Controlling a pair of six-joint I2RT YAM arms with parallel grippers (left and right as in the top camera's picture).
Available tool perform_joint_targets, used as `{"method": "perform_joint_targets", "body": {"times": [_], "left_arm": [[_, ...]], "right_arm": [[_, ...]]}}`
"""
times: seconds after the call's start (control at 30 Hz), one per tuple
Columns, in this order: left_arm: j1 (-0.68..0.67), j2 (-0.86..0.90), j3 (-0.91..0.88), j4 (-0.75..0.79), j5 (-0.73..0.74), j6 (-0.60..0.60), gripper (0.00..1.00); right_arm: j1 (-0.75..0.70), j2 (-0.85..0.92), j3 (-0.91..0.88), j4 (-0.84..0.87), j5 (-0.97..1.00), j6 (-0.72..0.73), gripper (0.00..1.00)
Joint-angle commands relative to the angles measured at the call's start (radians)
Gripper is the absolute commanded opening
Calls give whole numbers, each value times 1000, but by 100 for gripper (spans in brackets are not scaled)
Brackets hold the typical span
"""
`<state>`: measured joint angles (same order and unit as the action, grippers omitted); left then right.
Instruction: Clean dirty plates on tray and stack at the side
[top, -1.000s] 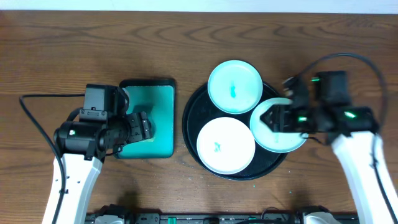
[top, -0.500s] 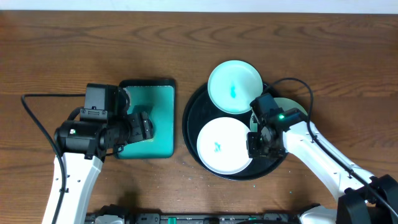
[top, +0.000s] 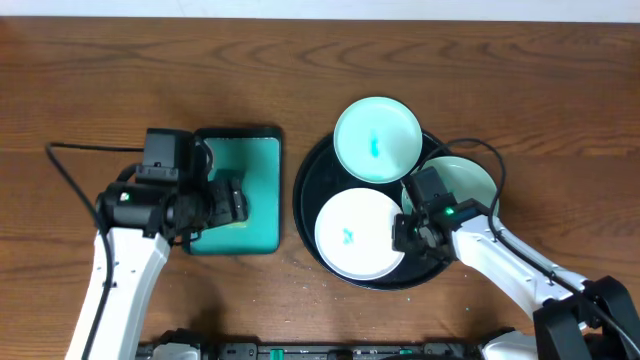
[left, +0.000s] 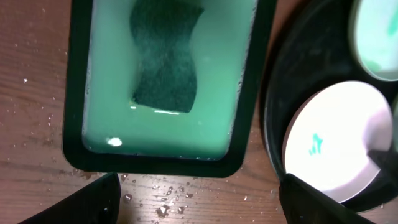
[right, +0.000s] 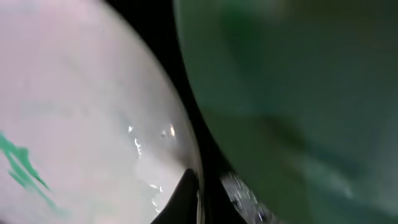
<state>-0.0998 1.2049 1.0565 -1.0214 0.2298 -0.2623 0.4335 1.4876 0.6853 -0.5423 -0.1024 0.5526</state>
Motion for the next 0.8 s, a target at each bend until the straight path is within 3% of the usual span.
{"method": "perform_joint_targets", "body": {"times": [0.0,0.17,0.27,0.4,0.57,0.63,0.73,0.77], "left_arm": [[3,61,18,4,-14,-4,81],[3,171,-27,72,-24,-6,81],[3,266,-40,150,-129,-74,80],[3,401,-40,264,-214,-96,72],[3,555,-40,338,-218,-103,60],[3,607,-40,358,-180,-103,49],[3,641,-40,364,-97,-101,11],[3,640,-40,360,-82,-101,7]], "right_arm": [[8,5,-6,34,31,11,1],[5,5,-6,37,96,12,1],[5,5,-6,42,121,8,1],[5,5,-6,44,121,8,1],[6,5,-6,39,121,8,1],[6,5,-6,38,121,8,1],[6,5,-6,40,121,8,1],[6,5,-6,41,121,8,1]]}}
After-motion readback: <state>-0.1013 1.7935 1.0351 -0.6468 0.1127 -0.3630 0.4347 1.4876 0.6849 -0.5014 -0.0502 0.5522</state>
